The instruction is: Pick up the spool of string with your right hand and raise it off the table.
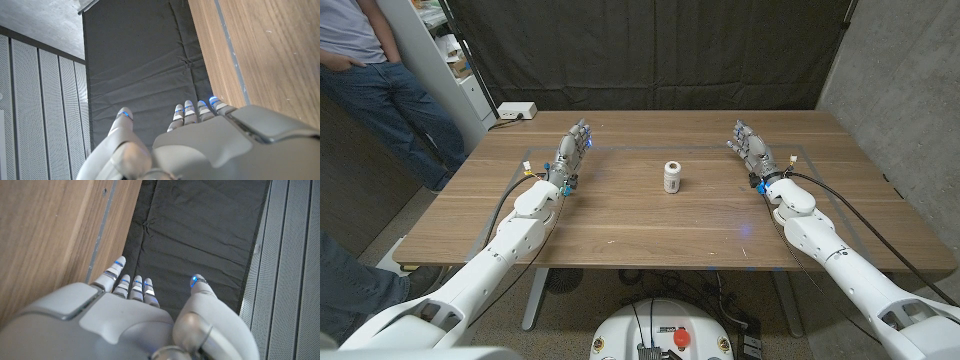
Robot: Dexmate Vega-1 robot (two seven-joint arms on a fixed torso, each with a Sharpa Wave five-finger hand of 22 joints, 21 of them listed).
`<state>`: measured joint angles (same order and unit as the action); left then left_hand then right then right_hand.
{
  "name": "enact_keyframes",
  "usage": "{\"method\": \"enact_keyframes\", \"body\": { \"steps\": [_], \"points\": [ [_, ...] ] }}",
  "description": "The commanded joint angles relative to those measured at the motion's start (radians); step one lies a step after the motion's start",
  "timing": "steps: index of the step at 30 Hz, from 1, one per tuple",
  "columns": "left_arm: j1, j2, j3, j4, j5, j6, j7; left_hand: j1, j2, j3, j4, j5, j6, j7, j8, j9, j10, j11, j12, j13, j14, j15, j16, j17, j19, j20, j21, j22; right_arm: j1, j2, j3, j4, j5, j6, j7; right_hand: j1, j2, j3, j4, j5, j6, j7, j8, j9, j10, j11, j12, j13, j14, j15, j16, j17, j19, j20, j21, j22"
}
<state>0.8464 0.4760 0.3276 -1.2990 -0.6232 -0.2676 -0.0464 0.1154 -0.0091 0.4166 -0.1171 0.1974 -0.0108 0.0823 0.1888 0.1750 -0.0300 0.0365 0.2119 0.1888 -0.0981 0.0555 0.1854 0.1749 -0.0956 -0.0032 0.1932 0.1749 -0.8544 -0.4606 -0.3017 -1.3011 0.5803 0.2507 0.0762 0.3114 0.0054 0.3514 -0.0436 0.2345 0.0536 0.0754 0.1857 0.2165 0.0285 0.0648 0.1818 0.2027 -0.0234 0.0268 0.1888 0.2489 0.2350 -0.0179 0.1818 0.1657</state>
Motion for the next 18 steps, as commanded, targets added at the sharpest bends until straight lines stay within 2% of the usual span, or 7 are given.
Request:
{"method": "enact_keyframes", "body": {
  "steps": [1,4,5,9,18],
  "points": [
    [0.020,-0.081,-0.101,0.004,0.099,0.059,-0.061,0.012,0.004,0.006,0.001,0.003,-0.001,0.009,0.005,0.002,-0.005,0.002,0.004,0.002,-0.008,0.001,0.005,0.005,-0.007,0.004,0.005,0.002,-0.039,0.181,0.223,-0.015,-0.186,-0.079,0.123,0.011,0.003,0.006,-0.001,0.003,0.000,0.008,0.007,0.002,0.001,0.008,0.008,0.001,-0.010,0.001,0.006,0.002,0.005,0.001,0.006,0.004],
    [0.022,-0.098,-0.120,0.003,0.121,0.075,-0.077,0.012,0.004,0.006,0.000,0.003,0.000,0.009,0.004,0.002,-0.006,0.008,0.003,0.002,-0.008,0.002,0.005,0.005,-0.008,0.006,0.005,0.002,-0.045,0.218,0.266,-0.020,-0.231,-0.089,0.152,0.012,0.004,0.006,-0.002,0.002,0.000,0.007,0.007,0.001,0.001,0.008,0.008,0.001,-0.010,0.002,0.006,0.001,0.004,0.002,0.006,0.004],
    [0.023,-0.104,-0.125,0.001,0.133,0.076,-0.076,0.013,0.006,0.007,0.000,0.002,0.001,0.009,0.005,0.002,-0.002,0.007,0.004,0.002,-0.005,0.003,0.005,0.005,-0.004,-0.005,0.006,0.002,-0.048,0.231,0.280,-0.026,-0.243,-0.097,0.156,0.013,0.005,0.006,-0.003,0.002,0.000,0.007,0.007,0.001,0.001,0.008,0.008,0.000,-0.010,0.001,0.007,0.000,0.005,0.001,0.006,0.004],
    [0.026,-0.123,-0.147,-0.004,0.153,0.082,-0.094,0.015,0.007,0.007,-0.001,0.001,0.008,0.007,0.006,0.002,0.007,0.010,0.007,0.002,-0.001,0.002,0.006,0.005,0.004,-0.016,0.009,0.002,-0.052,0.268,0.322,-0.035,-0.291,-0.105,0.188,0.015,0.006,0.006,-0.005,0.001,0.000,0.006,0.007,-0.001,0.002,0.006,0.009,-0.001,-0.005,-0.002,0.008,-0.002,0.004,0.002,0.006,0.004],
    [0.029,-0.146,-0.177,-0.009,0.187,0.101,-0.120,0.017,0.009,0.007,-0.003,-0.001,0.006,0.008,0.004,0.002,0.001,0.012,0.003,0.002,-0.002,0.002,0.005,0.005,-0.001,-0.013,0.006,0.002,-0.062,0.325,0.382,-0.062,-0.369,-0.125,0.240,0.020,0.007,0.006,-0.010,-0.001,0.001,0.006,0.008,-0.004,0.006,0.008,0.011,-0.003,-0.003,0.000,0.009,-0.006,0.005,0.001,0.006,0.004]
  ]
}}
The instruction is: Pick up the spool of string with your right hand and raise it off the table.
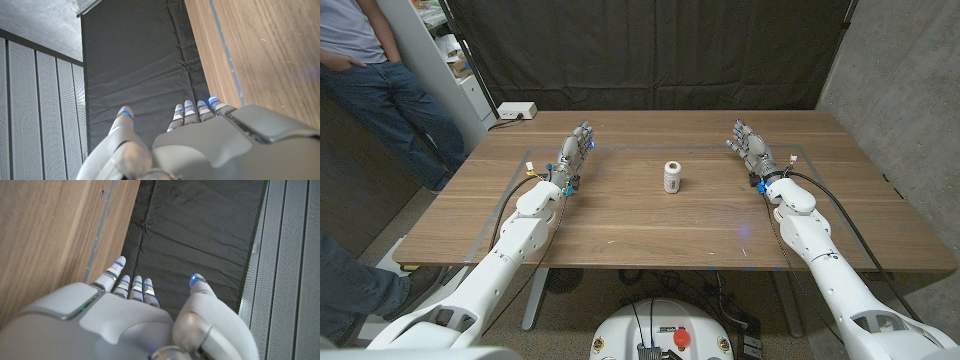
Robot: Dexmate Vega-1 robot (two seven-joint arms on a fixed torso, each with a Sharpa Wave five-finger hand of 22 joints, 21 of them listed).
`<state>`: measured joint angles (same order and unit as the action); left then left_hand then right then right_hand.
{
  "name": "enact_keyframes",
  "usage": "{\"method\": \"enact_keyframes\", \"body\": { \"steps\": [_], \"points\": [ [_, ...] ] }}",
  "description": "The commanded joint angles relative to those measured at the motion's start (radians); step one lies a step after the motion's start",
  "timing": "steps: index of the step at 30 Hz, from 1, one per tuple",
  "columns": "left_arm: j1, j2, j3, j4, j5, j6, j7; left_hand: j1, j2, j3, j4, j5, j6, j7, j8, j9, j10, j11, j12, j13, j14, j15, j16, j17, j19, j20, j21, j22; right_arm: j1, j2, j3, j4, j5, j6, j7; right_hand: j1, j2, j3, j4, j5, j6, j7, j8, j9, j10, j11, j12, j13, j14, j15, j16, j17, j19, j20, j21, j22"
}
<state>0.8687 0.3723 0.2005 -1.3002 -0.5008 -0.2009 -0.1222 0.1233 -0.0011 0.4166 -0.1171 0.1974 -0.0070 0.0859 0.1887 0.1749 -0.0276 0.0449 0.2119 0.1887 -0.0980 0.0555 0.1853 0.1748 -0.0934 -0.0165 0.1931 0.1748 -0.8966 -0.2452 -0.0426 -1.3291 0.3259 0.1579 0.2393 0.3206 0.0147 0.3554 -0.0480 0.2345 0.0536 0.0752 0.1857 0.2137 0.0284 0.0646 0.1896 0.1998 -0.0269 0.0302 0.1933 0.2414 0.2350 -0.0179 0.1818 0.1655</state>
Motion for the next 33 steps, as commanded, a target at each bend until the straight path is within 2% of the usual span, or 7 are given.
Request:
{"method": "enact_keyframes", "body": {
  "steps": [1,13,21,25,33],
  "points": [
    [0.005,-0.045,-0.051,-0.005,0.069,0.034,-0.048,0.009,0.001,0.007,-0.003,-0.001,0.002,0.005,0.003,0.003,-0.001,0.002,0.003,0.002,-0.002,0.002,0.005,0.005,-0.004,0.002,0.005,0.002,-0.022,0.114,0.127,-0.036,-0.121,-0.031,0.082,0.011,-0.003,0.002,-0.006,-0.001,0.001,0.006,0.008,-0.001,0.006,0.008,0.003,0.000,0.001,-0.004,0.005,0.001,0.005,0.001,0.007,0.004],
    [0.002,-0.067,-0.073,0.006,0.079,0.039,-0.074,0.010,0.003,0.007,-0.004,-0.003,0.000,0.008,0.002,0.003,-0.004,0.002,0.001,0.002,-0.006,0.004,0.002,0.006,-0.009,0.011,0.003,0.002,-0.033,0.158,0.168,-0.043,-0.159,-0.002,0.147,0.020,0.001,0.003,-0.014,-0.004,0.000,0.002,0.008,-0.006,0.006,0.004,0.003,-0.003,0.004,-0.007,0.005,-0.005,0.010,-0.001,0.009,0.004],
    [0.004,-0.076,-0.080,0.002,0.100,0.039,-0.058,0.011,0.004,0.007,-0.005,-0.004,0.002,0.007,0.002,0.003,-0.004,0.002,0.001,0.002,-0.006,0.004,0.002,0.006,-0.010,0.018,0.003,0.002,-0.034,0.173,0.182,-0.044,-0.171,0.019,0.176,0.026,0.000,0.003,-0.020,-0.005,0.001,0.001,0.008,-0.008,0.008,0.005,0.004,-0.004,0.005,-0.008,0.006,-0.009,0.014,0.000,0.010,0.004],
    [0.003,-0.074,-0.083,-0.001,0.099,0.044,-0.067,0.012,0.005,0.007,-0.005,-0.005,0.006,0.008,0.003,0.003,0.001,0.010,0.002,0.002,-0.001,0.008,0.004,0.006,-0.003,0.001,0.005,0.002,-0.034,0.178,0.186,-0.038,-0.174,0.032,0.191,0.027,-0.004,0.002,-0.023,-0.006,0.002,0.001,0.009,-0.009,0.009,0.004,0.004,-0.005,0.006,-0.009,0.005,-0.010,0.014,0.000,0.010,0.004],
    [-0.001,-0.078,-0.088,0.012,0.097,0.041,-0.081,0.012,0.006,0.006,-0.006,-0.006,0.006,0.010,0.002,0.003,-0.001,0.013,0.001,0.002,-0.002,0.009,0.003,0.006,-0.004,0.001,0.004,0.002,-0.046,0.181,0.187,-0.046,-0.196,0.057,0.201,0.029,-0.012,-0.003,-0.028,-0.008,0.001,0.000,0.008,-0.011,0.006,0.001,0.003,-0.006,0.006,-0.009,0.005,-0.013,0.014,0.000,0.010,0.004]
  ]
}}
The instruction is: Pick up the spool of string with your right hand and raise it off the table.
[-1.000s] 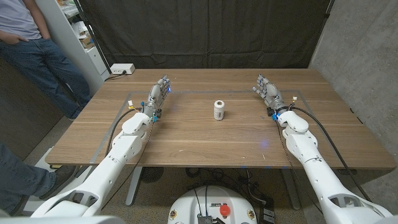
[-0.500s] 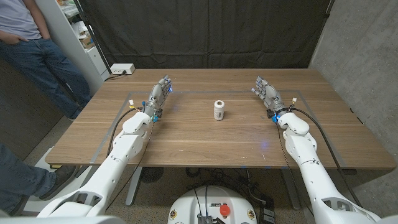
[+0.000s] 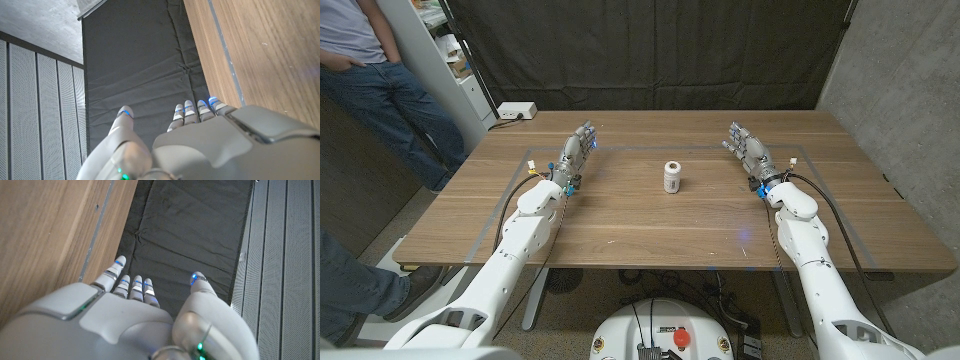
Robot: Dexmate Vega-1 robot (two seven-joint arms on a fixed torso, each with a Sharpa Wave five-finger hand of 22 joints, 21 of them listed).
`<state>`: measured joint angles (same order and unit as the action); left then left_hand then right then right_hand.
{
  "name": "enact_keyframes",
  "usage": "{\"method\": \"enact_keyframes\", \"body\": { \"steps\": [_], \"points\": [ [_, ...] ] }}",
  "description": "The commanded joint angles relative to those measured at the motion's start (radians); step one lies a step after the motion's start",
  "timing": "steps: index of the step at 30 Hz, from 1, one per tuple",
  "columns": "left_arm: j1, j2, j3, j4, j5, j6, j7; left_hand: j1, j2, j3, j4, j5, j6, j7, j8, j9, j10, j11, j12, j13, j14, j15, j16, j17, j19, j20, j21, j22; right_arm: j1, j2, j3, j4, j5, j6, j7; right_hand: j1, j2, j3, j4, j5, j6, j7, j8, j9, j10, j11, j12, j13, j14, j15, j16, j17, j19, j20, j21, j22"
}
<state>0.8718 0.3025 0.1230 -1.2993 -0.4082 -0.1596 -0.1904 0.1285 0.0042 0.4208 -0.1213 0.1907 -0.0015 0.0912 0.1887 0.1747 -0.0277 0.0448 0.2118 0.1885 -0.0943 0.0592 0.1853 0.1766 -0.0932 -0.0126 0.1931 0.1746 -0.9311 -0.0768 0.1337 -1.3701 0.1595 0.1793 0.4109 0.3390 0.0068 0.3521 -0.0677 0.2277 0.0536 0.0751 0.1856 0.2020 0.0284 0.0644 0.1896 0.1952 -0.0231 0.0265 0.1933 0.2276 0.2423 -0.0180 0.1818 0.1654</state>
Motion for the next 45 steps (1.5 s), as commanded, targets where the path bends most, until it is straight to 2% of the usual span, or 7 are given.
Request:
{"method": "enact_keyframes", "body": {
  "steps": [1,22,34,45],
  "points": [
    [-0.004,-0.009,-0.010,0.011,0.004,-0.001,-0.013,0.007,0.001,0.002,-0.002,0.001,0.001,0.005,0.002,0.003,-0.001,0.013,0.001,0.002,-0.006,0.005,0.003,0.004,-0.005,-0.002,0.004,0.003,-0.012,0.013,0.011,-0.005,-0.030,0.036,0.030,0.010,-0.005,0.000,-0.009,-0.001,0.002,-0.001,0.009,0.001,0.006,0.000,0.003,-0.001,0.003,-0.005,0.005,0.000,0.007,0.000,0.010,0.004],
    [-0.005,-0.012,-0.016,0.013,0.007,0.006,-0.018,0.009,0.003,0.001,-0.003,-0.001,0.009,0.012,0.003,0.003,-0.001,0.026,0.000,0.003,-0.004,0.020,0.003,0.004,-0.008,0.014,0.003,0.003,-0.043,0.026,0.007,-0.027,-0.052,0.081,0.043,0.025,-0.015,0.000,-0.024,0.000,-0.005,-0.005,0.007,-0.003,0.001,-0.002,0.002,-0.003,0.001,-0.007,0.004,-0.006,0.007,0.000,0.009,0.004],
    [-0.009,-0.012,-0.017,0.020,0.010,-0.001,-0.022,0.009,0.004,0.001,-0.004,-0.002,0.008,0.013,0.002,0.004,-0.002,0.028,-0.001,0.003,-0.005,0.021,0.002,0.004,-0.009,0.017,0.002,0.003,-0.048,0.031,-0.002,-0.029,-0.065,0.099,0.045,0.041,-0.024,0.000,-0.038,0.003,-0.010,-0.009,0.007,-0.005,-0.001,-0.004,0.002,-0.004,0.000,-0.008,0.003,-0.011,0.006,-0.002,0.008,0.003],
    [-0.018,-0.013,-0.016,0.036,0.008,-0.011,-0.030,0.010,0.005,0.000,-0.004,-0.003,0.006,0.011,0.000,0.004,-0.003,0.025,-0.002,0.003,-0.008,0.021,0.001,0.004,-0.013,0.019,0.001,0.003,-0.065,0.026,-0.014,-0.059,-0.110,0.129,0.022,0.058,-0.035,0.000,-0.053,0.007,-0.018,-0.010,0.005,-0.007,-0.008,-0.007,0.000,-0.004,-0.005,-0.008,0.001,-0.015,0.003,-0.002,0.006,0.003]
  ]
}}
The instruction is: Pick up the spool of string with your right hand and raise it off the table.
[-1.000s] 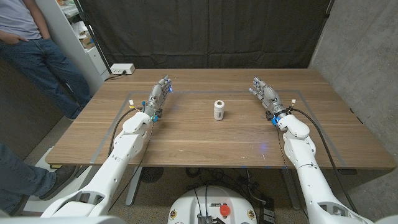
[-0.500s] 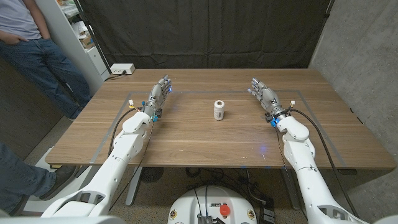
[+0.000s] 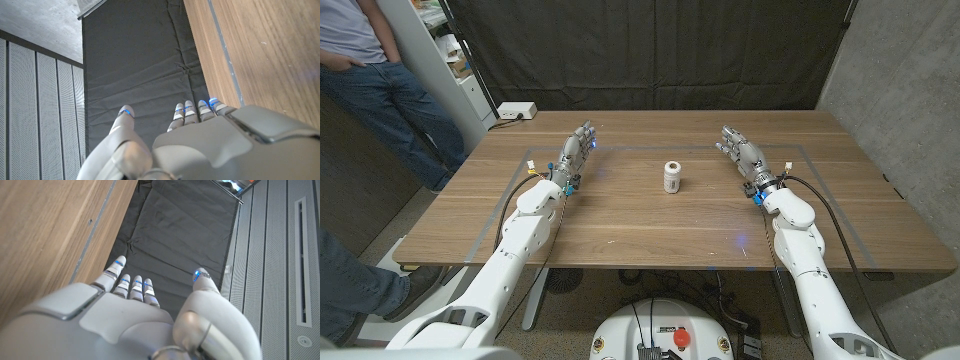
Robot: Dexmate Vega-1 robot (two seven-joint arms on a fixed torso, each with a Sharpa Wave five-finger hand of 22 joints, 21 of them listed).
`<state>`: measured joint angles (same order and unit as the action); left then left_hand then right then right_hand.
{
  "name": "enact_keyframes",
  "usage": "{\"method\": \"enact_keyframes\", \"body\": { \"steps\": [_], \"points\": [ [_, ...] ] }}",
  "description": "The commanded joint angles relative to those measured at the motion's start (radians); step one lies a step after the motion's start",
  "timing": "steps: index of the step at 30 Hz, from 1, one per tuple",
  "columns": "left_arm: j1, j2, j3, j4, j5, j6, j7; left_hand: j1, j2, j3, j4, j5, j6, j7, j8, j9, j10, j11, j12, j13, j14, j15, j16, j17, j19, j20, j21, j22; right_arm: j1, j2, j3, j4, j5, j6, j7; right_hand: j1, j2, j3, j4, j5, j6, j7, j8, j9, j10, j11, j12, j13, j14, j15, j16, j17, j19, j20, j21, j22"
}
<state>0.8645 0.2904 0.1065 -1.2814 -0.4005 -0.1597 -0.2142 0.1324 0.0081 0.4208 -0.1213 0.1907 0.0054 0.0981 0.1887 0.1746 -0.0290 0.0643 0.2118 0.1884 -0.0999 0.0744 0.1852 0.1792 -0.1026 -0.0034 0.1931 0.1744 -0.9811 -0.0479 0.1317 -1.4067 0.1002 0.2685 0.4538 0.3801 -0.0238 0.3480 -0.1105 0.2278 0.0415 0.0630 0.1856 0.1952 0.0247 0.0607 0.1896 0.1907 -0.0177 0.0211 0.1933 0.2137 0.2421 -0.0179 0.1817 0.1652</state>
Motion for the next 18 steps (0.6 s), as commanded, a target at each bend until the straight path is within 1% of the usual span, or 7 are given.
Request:
{"method": "enact_keyframes", "body": {
  "steps": [1,7,13,18],
  "points": [
    [-0.012,-0.001,-0.001,0.020,-0.001,-0.009,-0.008,0.006,0.002,0.000,-0.004,-0.003,-0.001,0.006,0.000,0.004,-0.003,0.002,-0.002,0.003,-0.003,0.007,0.001,0.002,-0.004,0.011,0.001,0.003,-0.016,-0.002,-0.013,-0.025,-0.053,0.041,-0.022,0.019,-0.006,0.004,-0.012,0.007,-0.007,0.001,0.005,0.000,-0.005,-0.004,0.000,0.000,-0.011,-0.003,0.001,-0.002,0.003,-0.002,0.006,0.003],
    [-0.021,0.001,-0.003,0.033,-0.006,-0.012,-0.020,0.006,0.002,-0.001,-0.005,-0.003,0.000,0.005,0.000,0.004,-0.002,0.007,-0.002,0.003,-0.003,0.005,0.001,0.002,-0.005,0.012,0.001,0.003,-0.019,0.001,-0.019,-0.028,-0.060,0.047,-0.027,0.025,-0.009,0.004,-0.017,0.009,-0.008,0.000,0.006,0.000,-0.006,-0.004,0.000,0.000,-0.011,-0.003,0.001,-0.003,0.001,-0.002,0.005,0.003],
    [-0.027,0.002,-0.004,0.035,-0.003,-0.013,-0.020,0.005,0.002,-0.001,-0.005,-0.003,-0.001,0.004,0.000,0.004,-0.003,0.007,-0.002,0.003,-0.003,0.007,0.001,0.002,-0.006,0.013,0.001,0.003,-0.023,0.002,-0.025,-0.033,-0.074,0.053,-0.034,0.032,-0.013,0.004,-0.022,0.011,-0.009,0.000,0.006,-0.001,-0.007,-0.004,0.000,0.000,-0.012,-0.002,0.001,-0.004,-0.001,-0.001,0.005,0.003],
    [-0.040,-0.001,-0.004,0.057,-0.007,-0.017,-0.030,0.005,0.003,-0.001,-0.005,-0.003,-0.001,0.005,-0.001,0.004,-0.003,0.005,-0.002,0.003,-0.003,0.007,0.001,0.002,-0.006,0.013,0.001,0.003,-0.026,0.002,-0.034,-0.040,-0.081,0.058,-0.033,0.036,-0.018,0.003,-0.026,0.013,-0.013,-0.002,0.005,-0.001,-0.008,-0.004,0.000,0.000,-0.013,-0.001,0.001,-0.005,-0.002,-0.001,0.005,0.003]
  ]
}}
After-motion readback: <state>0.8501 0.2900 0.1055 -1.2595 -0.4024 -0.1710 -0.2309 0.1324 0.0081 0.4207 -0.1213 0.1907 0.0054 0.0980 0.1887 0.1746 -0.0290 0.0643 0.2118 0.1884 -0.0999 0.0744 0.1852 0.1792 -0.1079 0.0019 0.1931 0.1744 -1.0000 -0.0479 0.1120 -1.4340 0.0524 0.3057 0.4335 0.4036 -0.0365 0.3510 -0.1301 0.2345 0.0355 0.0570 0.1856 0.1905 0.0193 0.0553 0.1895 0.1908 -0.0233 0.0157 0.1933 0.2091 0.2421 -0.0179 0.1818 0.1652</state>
